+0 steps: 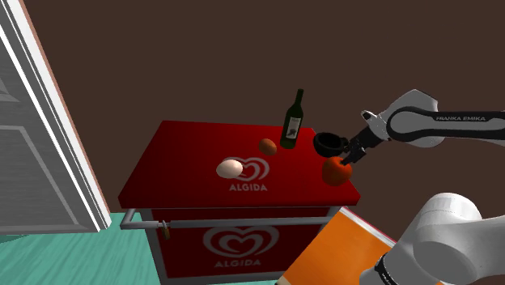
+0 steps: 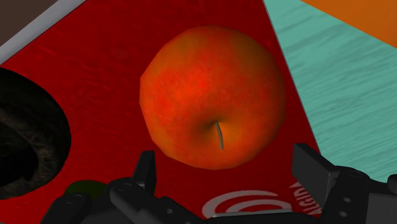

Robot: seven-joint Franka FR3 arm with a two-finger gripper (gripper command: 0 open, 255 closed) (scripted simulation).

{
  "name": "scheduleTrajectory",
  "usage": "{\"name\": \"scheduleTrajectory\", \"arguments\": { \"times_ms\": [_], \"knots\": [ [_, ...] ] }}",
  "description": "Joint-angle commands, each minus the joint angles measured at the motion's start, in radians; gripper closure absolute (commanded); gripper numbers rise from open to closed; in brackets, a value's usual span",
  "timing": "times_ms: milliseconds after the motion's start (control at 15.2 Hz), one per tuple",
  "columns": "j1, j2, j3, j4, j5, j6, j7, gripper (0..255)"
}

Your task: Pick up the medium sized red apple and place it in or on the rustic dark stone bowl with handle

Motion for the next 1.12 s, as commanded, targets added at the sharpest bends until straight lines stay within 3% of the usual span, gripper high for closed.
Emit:
{"name": "scheduleTrajectory", "arguments": {
  "times_ms": [0, 132, 198, 792, 1056],
  "knots": [
    [0.000, 0.000, 0.000, 0.000, 0.000, 0.001, 0.000, 0],
    [0.000, 0.000, 0.000, 0.000, 0.000, 0.001, 0.000, 0],
    [0.000, 0.000, 0.000, 0.000, 0.000, 0.001, 0.000, 255],
    [0.000, 0.000, 0.000, 0.000, 0.000, 0.001, 0.000, 255],
    [-0.004, -0.030, 0.035, 0.034, 0.012, -0.063, 0.016, 255]
  ]
}}
